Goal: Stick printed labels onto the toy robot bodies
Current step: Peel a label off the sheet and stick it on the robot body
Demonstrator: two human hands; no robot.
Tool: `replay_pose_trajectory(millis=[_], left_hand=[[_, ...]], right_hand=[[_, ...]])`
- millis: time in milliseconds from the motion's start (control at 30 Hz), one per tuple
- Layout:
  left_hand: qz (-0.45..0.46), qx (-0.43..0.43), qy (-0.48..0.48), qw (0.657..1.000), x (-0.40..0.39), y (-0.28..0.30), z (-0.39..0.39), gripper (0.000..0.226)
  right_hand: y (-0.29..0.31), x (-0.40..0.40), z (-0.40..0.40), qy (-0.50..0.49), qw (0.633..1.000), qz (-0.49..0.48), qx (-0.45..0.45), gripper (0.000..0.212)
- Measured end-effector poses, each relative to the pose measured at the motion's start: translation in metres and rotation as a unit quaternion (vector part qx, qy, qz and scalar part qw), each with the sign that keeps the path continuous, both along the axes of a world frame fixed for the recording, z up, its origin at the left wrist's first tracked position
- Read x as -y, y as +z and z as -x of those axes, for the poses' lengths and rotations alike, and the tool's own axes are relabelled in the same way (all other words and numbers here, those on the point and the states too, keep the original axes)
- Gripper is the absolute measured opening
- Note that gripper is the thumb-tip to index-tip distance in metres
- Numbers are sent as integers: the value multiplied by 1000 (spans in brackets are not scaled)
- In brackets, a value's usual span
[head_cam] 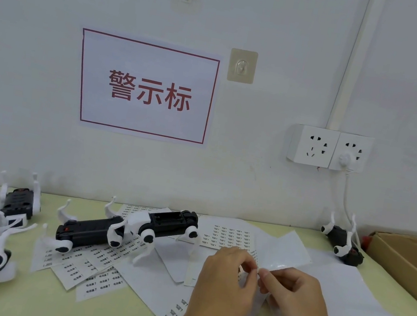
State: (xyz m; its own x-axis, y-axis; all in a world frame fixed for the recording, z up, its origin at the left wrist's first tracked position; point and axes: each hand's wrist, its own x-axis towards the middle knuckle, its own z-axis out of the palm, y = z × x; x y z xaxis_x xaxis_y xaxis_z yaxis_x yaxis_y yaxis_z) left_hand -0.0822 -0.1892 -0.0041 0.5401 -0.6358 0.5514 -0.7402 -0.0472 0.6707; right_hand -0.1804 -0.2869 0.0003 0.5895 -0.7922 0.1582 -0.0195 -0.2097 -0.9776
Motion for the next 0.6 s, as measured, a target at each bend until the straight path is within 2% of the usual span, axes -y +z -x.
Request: replay_pose_trajectory(millis=[233,400,600], left_hand=[[-35,-88,12,995,4,10,-3,12],[-62,-95,21,993,5,14,-4,8],[-63,-163,18,984,4,19,-5,30]], right_hand=[[3,-1,1,-4,1000,20,-16,19],[3,-2,1,3,999,37,-35,22],[4,-2,1,1,999,13,-37,26]])
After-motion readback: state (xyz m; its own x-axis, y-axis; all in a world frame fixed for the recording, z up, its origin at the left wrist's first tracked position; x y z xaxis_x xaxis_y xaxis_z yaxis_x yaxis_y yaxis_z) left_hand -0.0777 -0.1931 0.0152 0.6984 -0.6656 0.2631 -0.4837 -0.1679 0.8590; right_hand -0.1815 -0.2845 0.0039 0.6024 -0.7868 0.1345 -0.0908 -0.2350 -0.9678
